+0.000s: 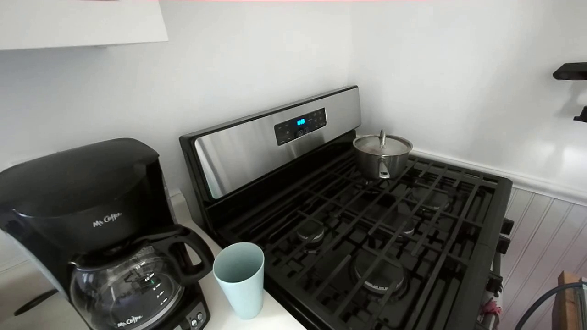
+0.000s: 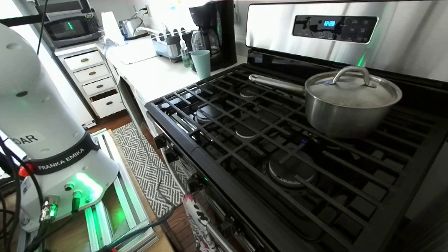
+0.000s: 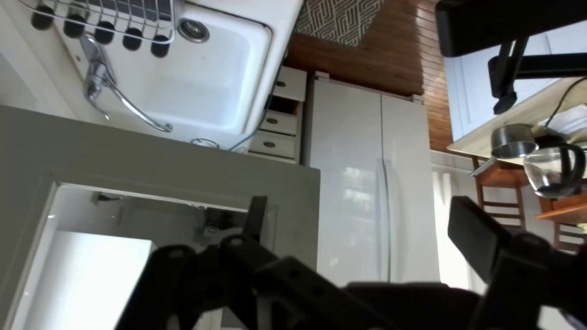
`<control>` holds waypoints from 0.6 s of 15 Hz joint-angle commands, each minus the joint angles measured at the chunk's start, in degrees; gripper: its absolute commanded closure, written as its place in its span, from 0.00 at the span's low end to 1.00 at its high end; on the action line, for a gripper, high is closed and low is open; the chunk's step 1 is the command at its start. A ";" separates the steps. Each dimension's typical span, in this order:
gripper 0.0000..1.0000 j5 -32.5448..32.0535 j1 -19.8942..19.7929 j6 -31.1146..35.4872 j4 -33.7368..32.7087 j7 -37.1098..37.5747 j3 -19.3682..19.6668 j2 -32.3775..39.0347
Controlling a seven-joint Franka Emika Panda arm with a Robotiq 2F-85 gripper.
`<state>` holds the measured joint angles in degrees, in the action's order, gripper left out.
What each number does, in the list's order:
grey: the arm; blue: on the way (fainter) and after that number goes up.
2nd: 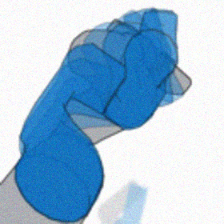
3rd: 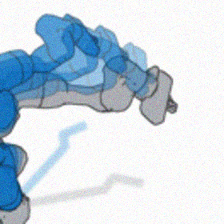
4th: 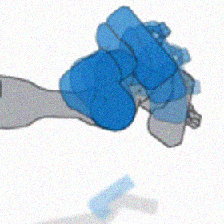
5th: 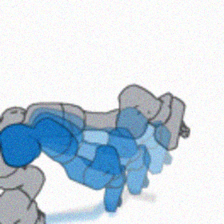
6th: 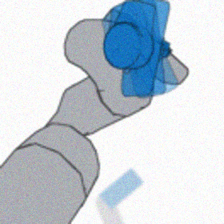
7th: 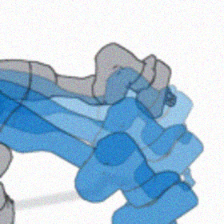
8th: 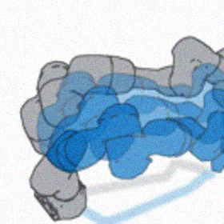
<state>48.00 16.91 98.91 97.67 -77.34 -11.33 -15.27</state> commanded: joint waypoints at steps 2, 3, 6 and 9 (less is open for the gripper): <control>0.00 -5.74 -3.20 2.23 10.92 7.59 0.72 -12.05; 0.00 -6.91 -3.78 2.06 13.66 8.85 1.36 -14.75; 0.00 -10.54 -5.45 2.13 20.96 12.16 3.64 -21.74; 0.00 -15.25 -7.45 2.23 26.37 15.16 6.48 -26.58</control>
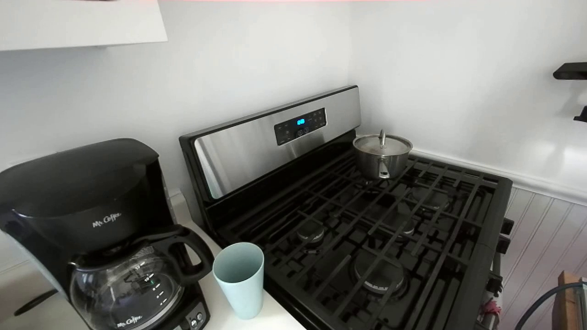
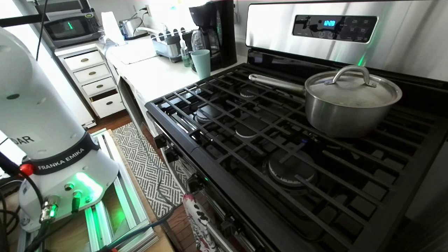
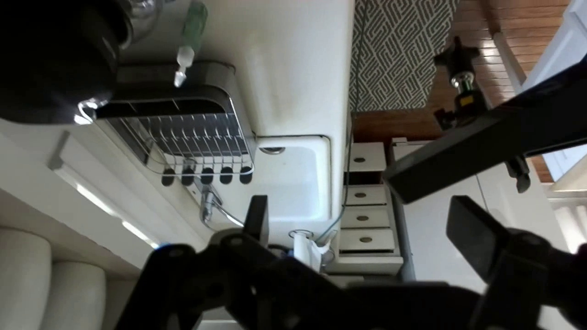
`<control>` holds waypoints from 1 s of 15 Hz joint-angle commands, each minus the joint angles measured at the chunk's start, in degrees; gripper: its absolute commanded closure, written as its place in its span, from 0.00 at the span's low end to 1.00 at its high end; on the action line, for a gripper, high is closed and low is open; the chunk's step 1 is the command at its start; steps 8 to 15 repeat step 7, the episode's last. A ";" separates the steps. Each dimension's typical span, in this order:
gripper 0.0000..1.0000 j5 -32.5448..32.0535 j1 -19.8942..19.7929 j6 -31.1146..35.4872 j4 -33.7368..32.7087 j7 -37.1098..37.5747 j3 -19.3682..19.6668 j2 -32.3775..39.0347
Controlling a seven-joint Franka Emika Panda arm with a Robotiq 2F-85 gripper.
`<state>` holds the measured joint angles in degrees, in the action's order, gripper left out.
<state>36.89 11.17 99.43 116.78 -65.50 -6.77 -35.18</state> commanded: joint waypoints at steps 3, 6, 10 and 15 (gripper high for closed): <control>0.00 -9.70 -3.88 2.76 12.17 5.94 4.71 -9.66; 0.00 -10.96 -1.82 2.17 10.78 5.91 6.88 -7.72; 0.00 -11.45 -2.11 2.43 11.69 5.98 7.36 -8.15; 0.00 -11.45 -2.11 2.43 11.69 5.98 7.36 -8.15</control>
